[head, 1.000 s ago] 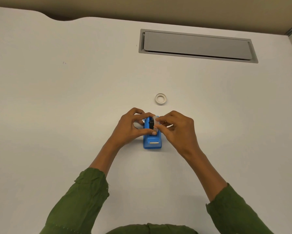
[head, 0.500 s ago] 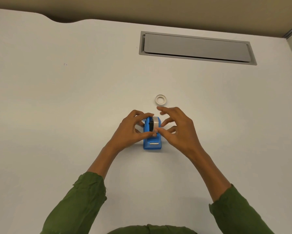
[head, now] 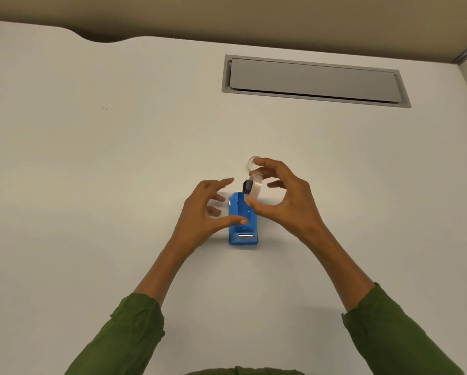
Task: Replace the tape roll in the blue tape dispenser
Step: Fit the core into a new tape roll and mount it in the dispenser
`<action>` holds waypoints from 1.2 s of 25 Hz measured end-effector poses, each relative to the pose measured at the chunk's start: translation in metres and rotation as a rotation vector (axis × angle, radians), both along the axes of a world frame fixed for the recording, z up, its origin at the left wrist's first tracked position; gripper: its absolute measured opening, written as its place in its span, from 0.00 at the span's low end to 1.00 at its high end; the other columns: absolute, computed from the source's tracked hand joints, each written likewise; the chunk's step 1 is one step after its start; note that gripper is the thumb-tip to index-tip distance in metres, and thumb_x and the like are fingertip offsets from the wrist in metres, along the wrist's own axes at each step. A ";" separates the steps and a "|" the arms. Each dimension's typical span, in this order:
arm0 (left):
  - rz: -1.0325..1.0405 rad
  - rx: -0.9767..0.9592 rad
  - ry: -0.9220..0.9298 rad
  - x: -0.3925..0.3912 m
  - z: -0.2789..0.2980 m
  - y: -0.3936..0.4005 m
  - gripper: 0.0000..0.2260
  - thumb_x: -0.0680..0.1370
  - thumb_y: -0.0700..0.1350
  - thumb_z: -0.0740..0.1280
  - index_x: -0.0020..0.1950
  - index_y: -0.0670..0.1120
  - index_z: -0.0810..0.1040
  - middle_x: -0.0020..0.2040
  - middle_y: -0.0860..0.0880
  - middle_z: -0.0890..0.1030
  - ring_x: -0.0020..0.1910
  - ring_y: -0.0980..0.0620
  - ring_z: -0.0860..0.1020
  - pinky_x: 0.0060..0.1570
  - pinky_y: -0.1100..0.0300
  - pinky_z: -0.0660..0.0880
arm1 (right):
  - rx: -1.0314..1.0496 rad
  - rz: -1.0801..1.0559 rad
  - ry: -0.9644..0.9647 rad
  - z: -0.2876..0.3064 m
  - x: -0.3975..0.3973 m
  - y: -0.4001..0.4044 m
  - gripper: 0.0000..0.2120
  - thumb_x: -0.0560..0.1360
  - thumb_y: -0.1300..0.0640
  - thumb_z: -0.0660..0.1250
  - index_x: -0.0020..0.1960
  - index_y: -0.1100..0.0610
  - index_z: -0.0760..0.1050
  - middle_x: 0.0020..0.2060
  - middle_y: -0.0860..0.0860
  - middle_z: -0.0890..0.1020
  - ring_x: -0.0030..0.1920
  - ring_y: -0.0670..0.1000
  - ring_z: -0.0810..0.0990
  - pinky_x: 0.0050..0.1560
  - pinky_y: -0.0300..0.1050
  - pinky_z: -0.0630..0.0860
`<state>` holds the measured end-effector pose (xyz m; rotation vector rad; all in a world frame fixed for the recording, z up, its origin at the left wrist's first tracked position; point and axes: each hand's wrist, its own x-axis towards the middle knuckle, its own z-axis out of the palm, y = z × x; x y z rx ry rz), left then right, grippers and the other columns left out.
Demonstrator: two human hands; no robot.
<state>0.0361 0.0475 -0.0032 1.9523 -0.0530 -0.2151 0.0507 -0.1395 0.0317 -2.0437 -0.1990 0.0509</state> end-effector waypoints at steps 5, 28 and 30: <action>0.181 -0.074 -0.332 -0.022 0.016 -0.027 0.18 0.69 0.45 0.74 0.57 0.50 0.74 0.55 0.51 0.78 0.47 0.55 0.79 0.41 0.67 0.77 | 0.292 -0.309 0.144 0.013 -0.018 0.022 0.31 0.61 0.54 0.80 0.59 0.44 0.70 0.45 0.46 0.80 0.45 0.42 0.80 0.41 0.33 0.78; 0.067 -0.352 0.174 0.006 0.021 -0.019 0.10 0.77 0.41 0.64 0.55 0.48 0.81 0.51 0.46 0.83 0.49 0.49 0.82 0.41 0.58 0.81 | 0.222 -0.082 0.163 -0.008 -0.026 0.004 0.12 0.69 0.65 0.72 0.51 0.56 0.81 0.45 0.50 0.83 0.41 0.46 0.83 0.37 0.37 0.81; 0.197 -0.350 0.177 0.004 0.022 -0.024 0.08 0.76 0.41 0.66 0.52 0.46 0.81 0.48 0.45 0.84 0.48 0.47 0.82 0.41 0.54 0.82 | 0.138 -0.106 0.092 -0.007 -0.026 0.006 0.12 0.69 0.64 0.72 0.52 0.56 0.80 0.46 0.50 0.83 0.42 0.44 0.83 0.37 0.36 0.80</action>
